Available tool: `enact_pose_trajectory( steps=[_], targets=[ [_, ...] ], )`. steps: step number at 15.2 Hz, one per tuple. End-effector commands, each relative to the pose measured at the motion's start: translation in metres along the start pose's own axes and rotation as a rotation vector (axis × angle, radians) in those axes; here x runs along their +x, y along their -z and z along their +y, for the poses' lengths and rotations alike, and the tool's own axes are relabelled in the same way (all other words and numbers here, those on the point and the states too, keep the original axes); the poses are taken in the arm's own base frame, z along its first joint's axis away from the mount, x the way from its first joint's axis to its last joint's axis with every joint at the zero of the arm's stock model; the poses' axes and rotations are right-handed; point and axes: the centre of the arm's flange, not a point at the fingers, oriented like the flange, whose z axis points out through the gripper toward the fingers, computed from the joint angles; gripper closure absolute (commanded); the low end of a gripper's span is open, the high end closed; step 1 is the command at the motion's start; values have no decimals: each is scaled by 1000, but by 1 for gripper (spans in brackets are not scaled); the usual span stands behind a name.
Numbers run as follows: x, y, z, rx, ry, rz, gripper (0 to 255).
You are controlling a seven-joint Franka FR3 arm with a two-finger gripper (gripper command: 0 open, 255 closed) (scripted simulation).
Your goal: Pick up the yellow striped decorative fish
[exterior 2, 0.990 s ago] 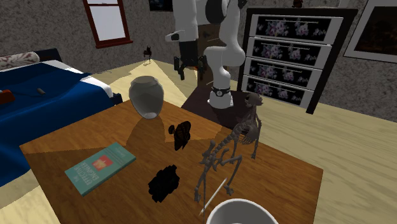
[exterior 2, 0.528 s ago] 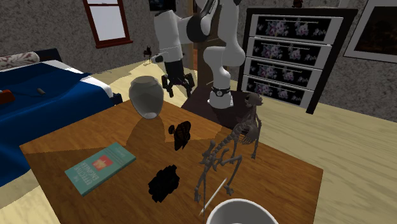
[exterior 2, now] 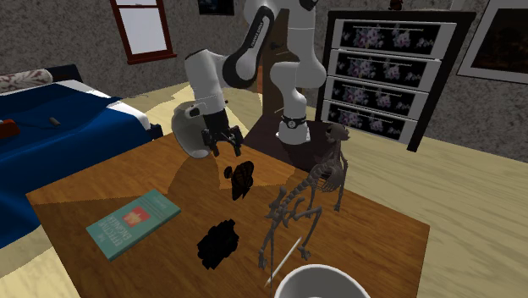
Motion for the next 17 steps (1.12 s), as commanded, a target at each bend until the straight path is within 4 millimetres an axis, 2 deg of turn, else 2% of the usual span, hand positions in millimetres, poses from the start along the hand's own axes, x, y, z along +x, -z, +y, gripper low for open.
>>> enact_pose_trajectory(
  steps=[1, 8, 11, 12, 17],
  targets=[
    [5, -19, 20, 20, -2, -1, 0],
    [2, -54, 30, 20, -2, -1, 0],
    [2, -57, 31, 20, -2, -1, 0],
    [2, -57, 32, 20, -2, -1, 255],
    [2, -57, 32, 20, -2, -1, 255]
  ],
)
